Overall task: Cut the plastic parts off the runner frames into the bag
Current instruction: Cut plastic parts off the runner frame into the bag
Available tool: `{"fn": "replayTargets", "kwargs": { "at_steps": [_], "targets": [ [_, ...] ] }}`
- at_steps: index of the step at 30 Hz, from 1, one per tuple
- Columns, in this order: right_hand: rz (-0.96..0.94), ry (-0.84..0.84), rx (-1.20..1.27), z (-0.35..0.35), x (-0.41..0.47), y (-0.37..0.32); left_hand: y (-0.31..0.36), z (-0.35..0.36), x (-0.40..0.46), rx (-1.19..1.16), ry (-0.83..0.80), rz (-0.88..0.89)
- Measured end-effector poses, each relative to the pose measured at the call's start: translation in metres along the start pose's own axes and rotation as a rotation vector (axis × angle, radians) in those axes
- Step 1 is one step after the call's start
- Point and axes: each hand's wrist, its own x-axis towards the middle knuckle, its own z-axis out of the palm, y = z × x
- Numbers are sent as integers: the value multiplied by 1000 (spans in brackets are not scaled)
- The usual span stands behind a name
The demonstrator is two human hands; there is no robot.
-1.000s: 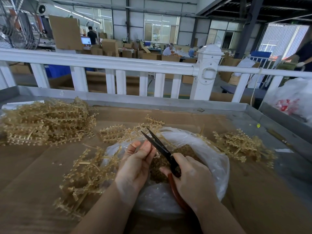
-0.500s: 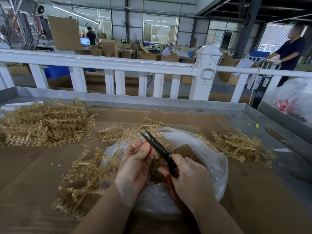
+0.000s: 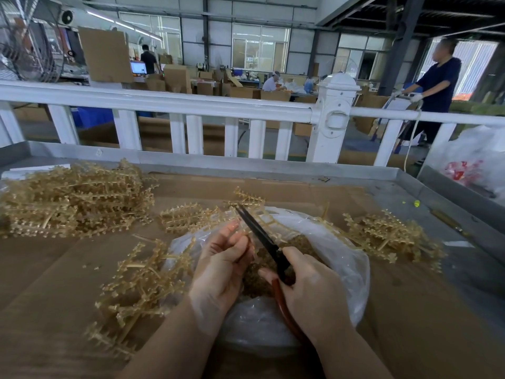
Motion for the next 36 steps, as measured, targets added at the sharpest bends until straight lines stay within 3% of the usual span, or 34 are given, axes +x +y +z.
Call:
{"fn": "replayTargets", "kwargs": {
  "at_steps": [8,13,19,36],
  "targets": [
    [37,-23,-52,0,0,-2,2,1,-1,143,-105,-21],
    [63,36,-23,-2,0,-2,-1,1,0,109,45,-14],
    [79,95,-44,-1,1,-2,2,3,-2,32,106,-4],
    [-21,6,-153,-2,0,-2,0,2,-1,75,86,59]
  ]
}}
